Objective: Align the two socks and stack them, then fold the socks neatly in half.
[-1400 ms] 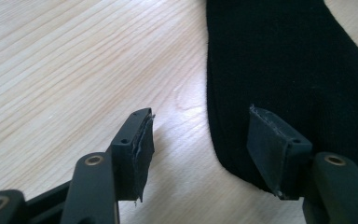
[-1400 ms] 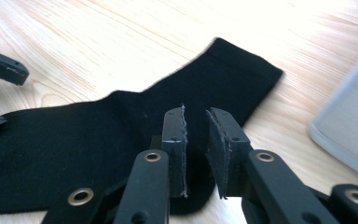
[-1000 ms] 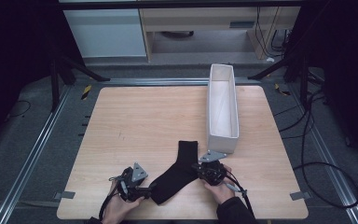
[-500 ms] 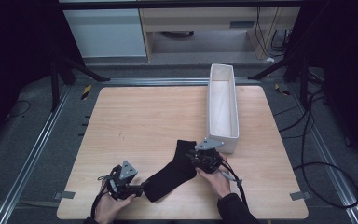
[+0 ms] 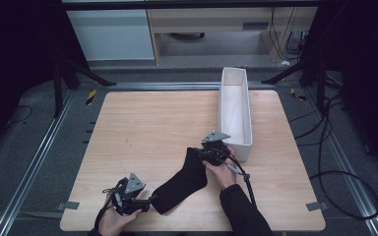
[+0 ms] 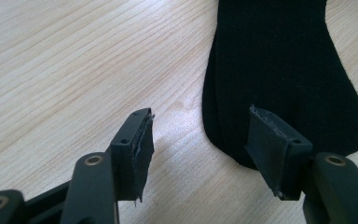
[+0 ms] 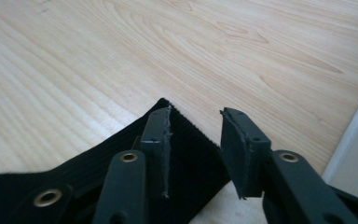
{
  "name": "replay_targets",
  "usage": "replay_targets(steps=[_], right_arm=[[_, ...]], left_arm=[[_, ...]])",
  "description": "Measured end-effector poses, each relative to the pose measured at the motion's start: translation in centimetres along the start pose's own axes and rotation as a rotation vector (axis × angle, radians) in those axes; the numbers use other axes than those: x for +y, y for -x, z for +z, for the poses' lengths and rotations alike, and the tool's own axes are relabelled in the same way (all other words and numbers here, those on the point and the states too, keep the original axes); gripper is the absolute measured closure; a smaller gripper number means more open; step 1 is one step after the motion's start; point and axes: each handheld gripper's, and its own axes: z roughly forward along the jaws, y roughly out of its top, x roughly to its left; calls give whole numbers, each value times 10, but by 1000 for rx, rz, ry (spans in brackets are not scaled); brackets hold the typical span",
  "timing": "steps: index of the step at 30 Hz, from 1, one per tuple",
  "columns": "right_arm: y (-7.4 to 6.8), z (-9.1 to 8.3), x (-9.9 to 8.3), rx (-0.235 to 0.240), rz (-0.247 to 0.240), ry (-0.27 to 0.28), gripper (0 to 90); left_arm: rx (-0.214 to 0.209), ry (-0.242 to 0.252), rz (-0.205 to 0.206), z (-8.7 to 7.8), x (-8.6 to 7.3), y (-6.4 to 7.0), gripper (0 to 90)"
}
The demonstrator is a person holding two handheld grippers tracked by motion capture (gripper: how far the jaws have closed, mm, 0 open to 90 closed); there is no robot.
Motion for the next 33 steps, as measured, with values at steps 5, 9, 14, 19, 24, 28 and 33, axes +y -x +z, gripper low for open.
replay_targets(steps=[5,9,14,19,24,28,33], right_arm=[[1,12,-2,-21,-10,-31,556],[0,18,-6,-18,-26,-73,522],[0,20,-7,-12,-10,-83,509],[0,21,-7,-6,2,-95,508],[0,21,-7,-5,6,-99,521],[-1,21,-7,9,10,-103,606],[-4,20,-7,28,15,-109,721]], left_arm=[[-1,-5,3,2,-1,1,402],[-2,-11,1,3,-1,0,402],[0,-21,9,4,-1,1,404],[-3,-19,2,5,-2,0,403],[-8,-22,-2,5,-2,-1,402],[-9,-24,-5,6,-2,-1,401],[-6,-24,-4,6,-2,0,401]])
